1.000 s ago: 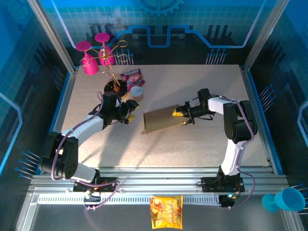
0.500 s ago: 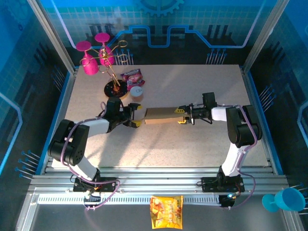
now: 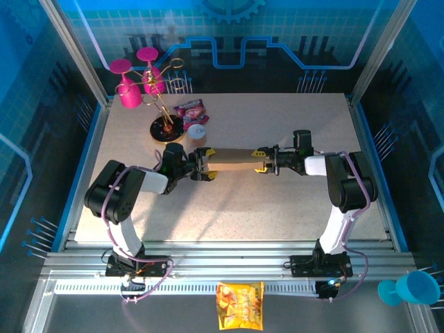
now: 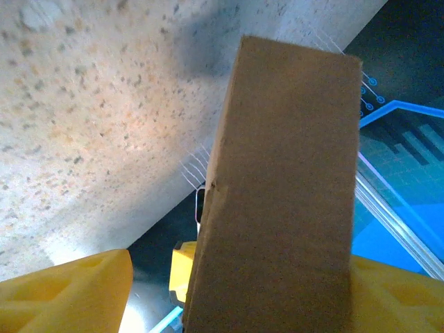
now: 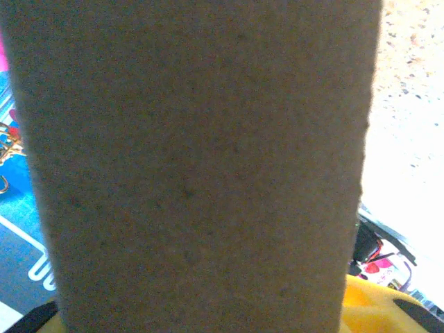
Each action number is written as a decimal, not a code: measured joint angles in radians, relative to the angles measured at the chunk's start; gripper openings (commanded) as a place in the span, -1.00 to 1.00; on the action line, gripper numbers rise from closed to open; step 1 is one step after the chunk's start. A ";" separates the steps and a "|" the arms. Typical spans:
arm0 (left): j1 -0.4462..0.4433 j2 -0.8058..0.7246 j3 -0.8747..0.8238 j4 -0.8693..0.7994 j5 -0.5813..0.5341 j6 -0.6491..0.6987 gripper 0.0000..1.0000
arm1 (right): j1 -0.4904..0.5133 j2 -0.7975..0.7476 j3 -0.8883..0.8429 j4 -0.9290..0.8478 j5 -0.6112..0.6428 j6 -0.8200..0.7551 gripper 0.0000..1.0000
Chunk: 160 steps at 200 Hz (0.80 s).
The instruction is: Fold the paper box
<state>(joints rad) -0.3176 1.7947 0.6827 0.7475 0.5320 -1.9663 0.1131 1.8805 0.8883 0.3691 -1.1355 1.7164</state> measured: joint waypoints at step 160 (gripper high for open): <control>-0.029 0.021 0.016 0.066 0.016 -0.037 -0.26 | 0.004 0.036 -0.016 0.078 -0.025 0.092 -0.43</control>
<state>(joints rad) -0.3470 1.8156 0.6987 0.8139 0.5484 -2.0029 0.1169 1.9163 0.8719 0.4473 -1.1606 1.8088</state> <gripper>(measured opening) 0.437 0.408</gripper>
